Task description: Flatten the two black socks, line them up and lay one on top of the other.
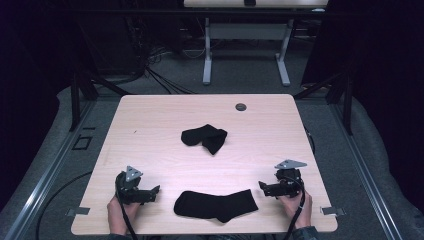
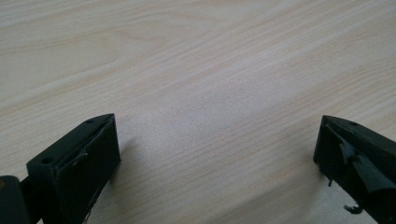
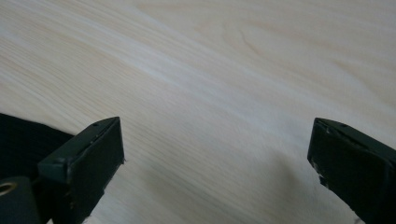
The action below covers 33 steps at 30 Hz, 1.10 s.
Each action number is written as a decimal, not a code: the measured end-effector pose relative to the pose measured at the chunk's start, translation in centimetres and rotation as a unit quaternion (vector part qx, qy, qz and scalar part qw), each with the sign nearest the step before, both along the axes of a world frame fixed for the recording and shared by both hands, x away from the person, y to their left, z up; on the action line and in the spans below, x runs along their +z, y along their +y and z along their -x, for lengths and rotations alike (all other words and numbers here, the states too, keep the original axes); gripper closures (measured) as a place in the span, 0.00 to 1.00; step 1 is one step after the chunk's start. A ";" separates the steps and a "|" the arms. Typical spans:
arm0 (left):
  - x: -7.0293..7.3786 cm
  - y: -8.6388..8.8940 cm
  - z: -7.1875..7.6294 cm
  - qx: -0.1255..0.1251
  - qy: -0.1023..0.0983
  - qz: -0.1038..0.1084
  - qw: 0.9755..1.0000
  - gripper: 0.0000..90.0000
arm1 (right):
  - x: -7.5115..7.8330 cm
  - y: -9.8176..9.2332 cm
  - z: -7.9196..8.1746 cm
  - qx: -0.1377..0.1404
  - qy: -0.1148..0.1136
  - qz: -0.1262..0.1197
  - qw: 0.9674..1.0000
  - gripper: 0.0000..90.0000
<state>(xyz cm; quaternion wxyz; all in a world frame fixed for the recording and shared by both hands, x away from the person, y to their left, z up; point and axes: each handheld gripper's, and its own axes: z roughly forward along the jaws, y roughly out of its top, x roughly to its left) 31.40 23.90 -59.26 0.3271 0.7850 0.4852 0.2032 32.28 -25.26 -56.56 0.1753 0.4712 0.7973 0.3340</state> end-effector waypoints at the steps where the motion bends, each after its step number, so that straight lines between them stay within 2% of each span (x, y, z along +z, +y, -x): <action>1: 0.0 0.0 0.0 0.000 0.000 0.000 1.000 0.00 | 0.6 0.4 -0.2 0.007 -0.004 0.001 1.000 0.06; 5: 0.0 0.0 0.0 0.001 0.000 0.000 1.000 0.00 | 2.6 2.3 -1.7 0.051 -0.011 0.014 0.999 0.11; 10: 0.0 0.0 0.0 -0.001 0.000 0.001 1.000 0.00 | 4.9 4.5 -3.8 0.097 -0.006 0.026 0.995 0.12; 13: 0.0 0.0 0.0 0.000 0.000 0.001 1.000 0.00 | 5.8 5.6 -5.0 0.116 -0.009 0.032 0.993 0.12; 16: 0.0 0.0 0.0 0.000 0.000 0.001 1.000 0.00 | 6.5 6.8 -6.5 0.137 -0.001 0.032 0.990 0.13; 18: 0.0 0.0 0.0 0.000 0.000 0.001 1.000 0.00 | 6.8 7.5 -7.4 0.147 0.004 0.040 0.988 0.15; 20: 0.0 0.0 0.0 0.000 0.000 0.001 1.000 0.00 | 6.9 8.2 -8.4 0.154 0.019 0.036 0.987 0.15; 24: 0.0 0.0 0.0 0.000 0.000 0.001 1.000 0.00 | 7.0 9.4 -10.1 0.157 0.033 0.036 0.986 0.16; 26: 0.0 0.0 0.0 0.000 0.000 0.000 1.000 0.00 | 6.9 10.1 -11.0 0.159 0.032 0.041 0.986 0.18; 27: 0.0 0.0 0.0 0.000 -0.001 0.000 1.000 0.00 | 6.7 10.4 -11.5 0.160 0.037 0.036 0.986 0.18; 30: 0.0 0.0 0.0 0.000 -0.001 0.000 1.000 0.01 | 6.6 11.2 -12.8 0.175 0.055 0.030 0.983 0.17; 32: 0.0 0.0 0.0 0.000 -0.001 0.000 1.000 0.01 | 6.5 11.8 -13.8 0.173 0.065 0.017 0.983 0.17; 33: 0.0 0.0 0.0 0.000 -0.001 0.000 1.000 0.01 | 6.5 12.0 -14.2 0.172 0.066 0.023 0.983 0.17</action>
